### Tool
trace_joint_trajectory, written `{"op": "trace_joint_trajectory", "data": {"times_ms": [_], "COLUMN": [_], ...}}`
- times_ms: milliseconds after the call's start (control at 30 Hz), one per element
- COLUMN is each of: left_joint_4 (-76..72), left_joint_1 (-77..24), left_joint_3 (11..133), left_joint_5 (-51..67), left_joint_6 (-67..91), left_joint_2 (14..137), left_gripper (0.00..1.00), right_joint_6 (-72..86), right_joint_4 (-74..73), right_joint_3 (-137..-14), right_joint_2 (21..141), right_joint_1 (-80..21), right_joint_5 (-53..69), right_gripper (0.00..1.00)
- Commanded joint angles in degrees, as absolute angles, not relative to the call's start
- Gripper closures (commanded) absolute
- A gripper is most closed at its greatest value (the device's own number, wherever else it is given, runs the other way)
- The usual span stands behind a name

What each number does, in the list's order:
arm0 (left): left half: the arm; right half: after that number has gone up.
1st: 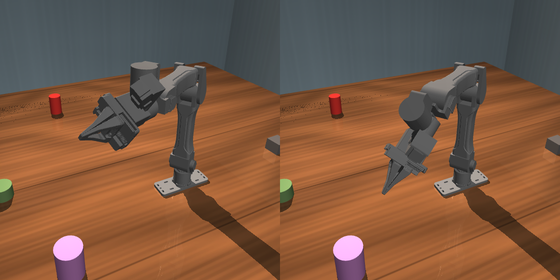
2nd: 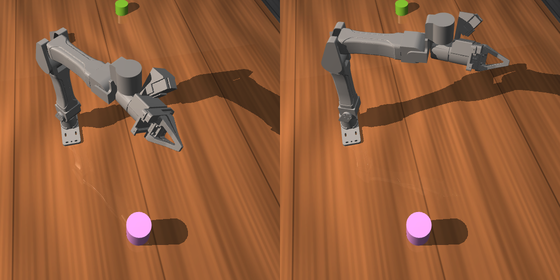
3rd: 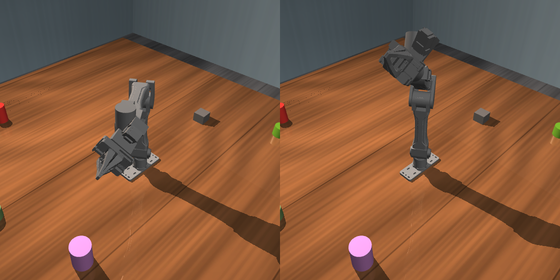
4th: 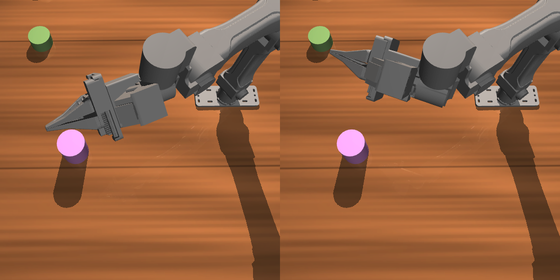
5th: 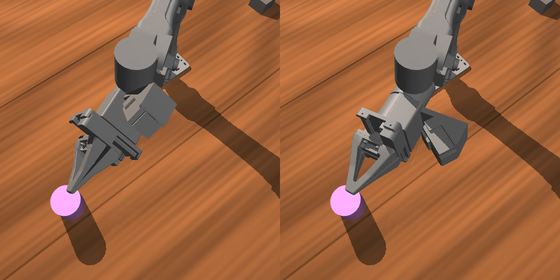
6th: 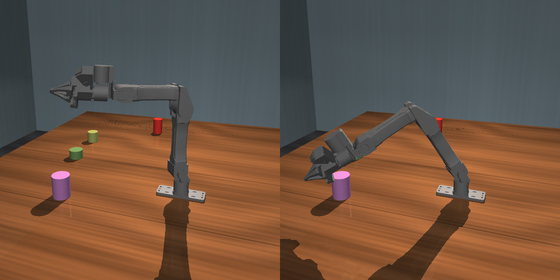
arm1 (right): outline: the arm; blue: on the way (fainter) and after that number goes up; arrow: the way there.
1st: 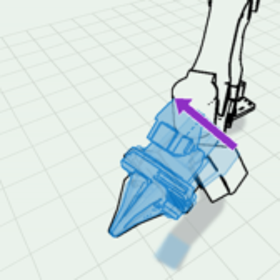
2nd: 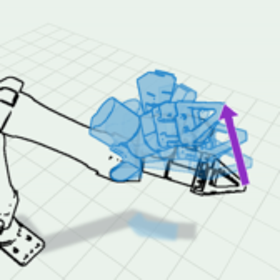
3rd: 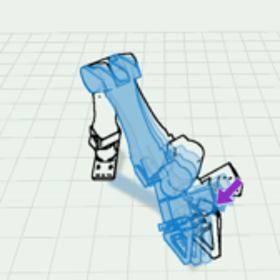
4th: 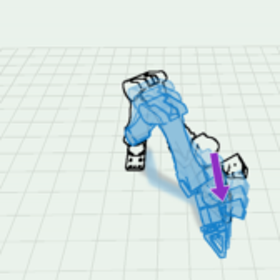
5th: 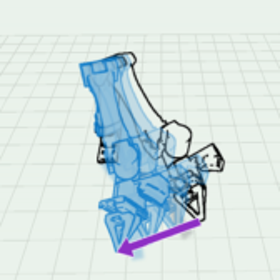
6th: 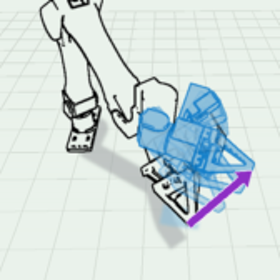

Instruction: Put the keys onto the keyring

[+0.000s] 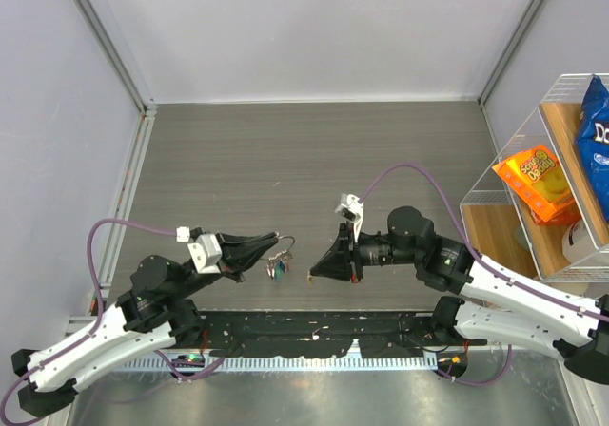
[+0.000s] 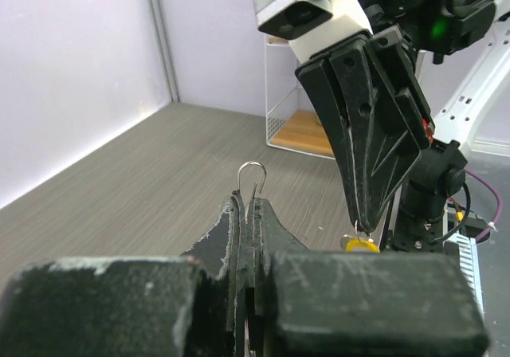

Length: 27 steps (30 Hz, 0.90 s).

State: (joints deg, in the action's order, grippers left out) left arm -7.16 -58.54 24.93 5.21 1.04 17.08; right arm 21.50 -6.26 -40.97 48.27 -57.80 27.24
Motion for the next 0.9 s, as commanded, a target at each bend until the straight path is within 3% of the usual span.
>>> {"op": "trace_joint_trajectory", "data": {"times_ms": [0, 433, 867], "left_joint_4": [-16.78, -25.48, -34.45], "left_joint_1": [-58.62, -58.71, -58.62], "left_joint_3": [24.17, 19.43, 13.63], "left_joint_5": [8.96, 6.77, 7.82], "left_joint_6": [-1.67, -8.26, -11.60], "left_joint_2": [16.88, 14.68, 9.93], "left_gripper": [1.00, 1.00, 1.00], "right_joint_6": [27.84, 50.43, 61.34], "right_joint_4": [6.56, 31.70, 46.83], "right_joint_3": [-43.77, -44.56, -44.47], "right_joint_2": [49.04, 59.06, 67.94], "right_joint_1": [-56.96, -53.97, -52.91], "right_joint_5": [35.94, 38.41, 39.64], "right_gripper": [0.94, 0.94, 0.94]}}
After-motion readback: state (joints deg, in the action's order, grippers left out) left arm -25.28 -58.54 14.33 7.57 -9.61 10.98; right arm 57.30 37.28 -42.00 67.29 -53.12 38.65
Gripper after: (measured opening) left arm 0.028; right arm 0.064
